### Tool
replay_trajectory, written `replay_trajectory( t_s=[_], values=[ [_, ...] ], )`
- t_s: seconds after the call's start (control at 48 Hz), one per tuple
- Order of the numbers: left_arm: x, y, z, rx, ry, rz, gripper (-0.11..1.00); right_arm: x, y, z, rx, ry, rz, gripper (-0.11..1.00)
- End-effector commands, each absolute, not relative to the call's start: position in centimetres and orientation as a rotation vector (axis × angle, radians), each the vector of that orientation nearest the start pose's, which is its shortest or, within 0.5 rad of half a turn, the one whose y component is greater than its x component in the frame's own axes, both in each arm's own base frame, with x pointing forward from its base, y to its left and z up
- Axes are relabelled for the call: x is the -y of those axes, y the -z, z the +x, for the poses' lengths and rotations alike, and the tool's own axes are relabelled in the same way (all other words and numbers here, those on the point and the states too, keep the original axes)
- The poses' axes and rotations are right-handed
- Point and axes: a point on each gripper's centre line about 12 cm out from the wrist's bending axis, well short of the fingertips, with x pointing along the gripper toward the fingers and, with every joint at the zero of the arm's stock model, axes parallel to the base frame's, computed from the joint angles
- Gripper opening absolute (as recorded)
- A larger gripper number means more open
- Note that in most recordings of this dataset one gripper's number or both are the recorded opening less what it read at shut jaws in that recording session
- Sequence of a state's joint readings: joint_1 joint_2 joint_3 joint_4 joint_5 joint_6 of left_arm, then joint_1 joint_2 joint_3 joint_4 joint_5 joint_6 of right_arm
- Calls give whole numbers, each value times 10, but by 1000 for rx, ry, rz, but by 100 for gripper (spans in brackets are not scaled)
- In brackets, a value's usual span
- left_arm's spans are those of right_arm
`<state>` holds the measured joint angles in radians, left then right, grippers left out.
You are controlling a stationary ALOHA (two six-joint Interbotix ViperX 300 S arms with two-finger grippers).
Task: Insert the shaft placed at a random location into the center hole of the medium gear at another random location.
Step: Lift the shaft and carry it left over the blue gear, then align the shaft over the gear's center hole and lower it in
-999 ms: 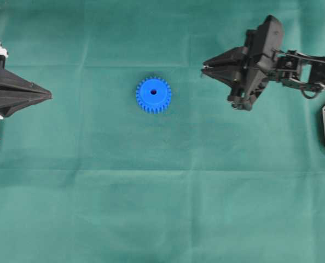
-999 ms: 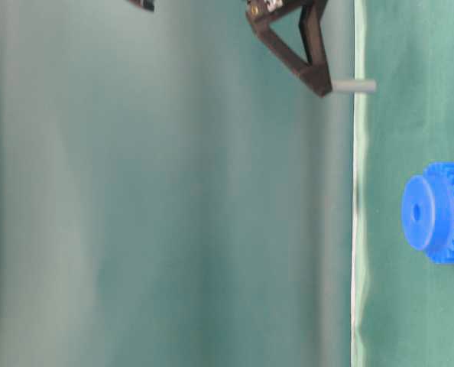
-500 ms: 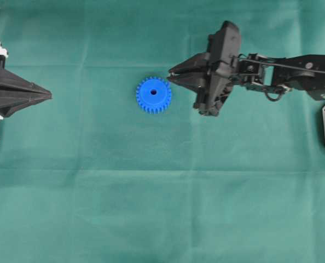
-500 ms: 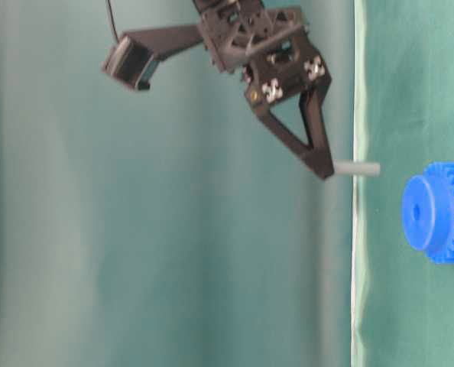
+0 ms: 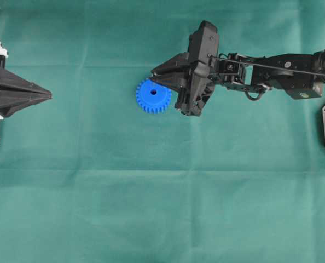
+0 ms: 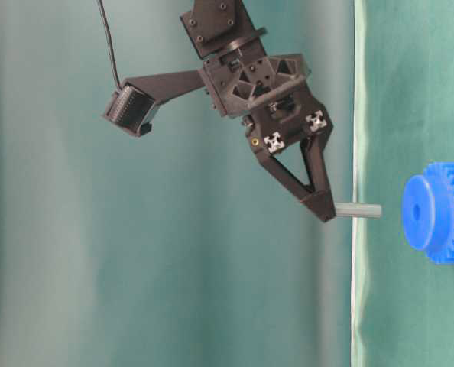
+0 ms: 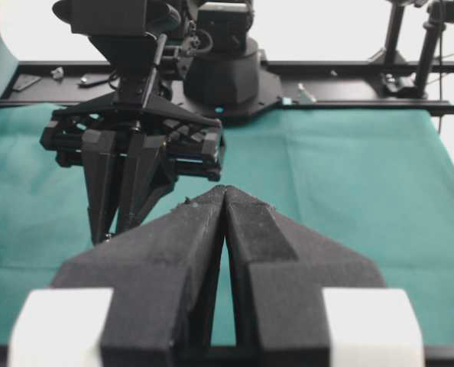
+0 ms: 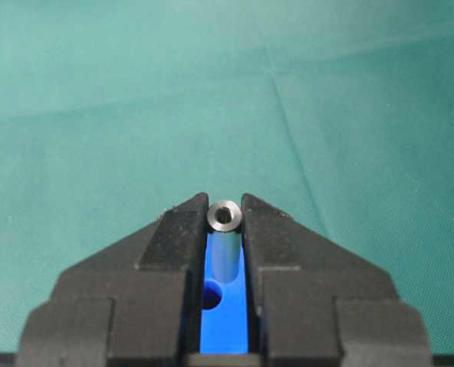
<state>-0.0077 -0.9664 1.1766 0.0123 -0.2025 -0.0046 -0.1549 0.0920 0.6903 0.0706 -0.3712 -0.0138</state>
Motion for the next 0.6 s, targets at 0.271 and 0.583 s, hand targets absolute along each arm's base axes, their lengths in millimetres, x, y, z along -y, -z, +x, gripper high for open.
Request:
replay_trajectory(
  t_s=[0.271, 0.583],
  values=[
    [1, -291, 201, 12, 8, 9, 0, 63, -173, 412, -374, 177, 74, 13],
    [1, -291, 201, 15, 8, 9, 0, 63, -160, 412, -404, 180, 81, 13]
  ],
)
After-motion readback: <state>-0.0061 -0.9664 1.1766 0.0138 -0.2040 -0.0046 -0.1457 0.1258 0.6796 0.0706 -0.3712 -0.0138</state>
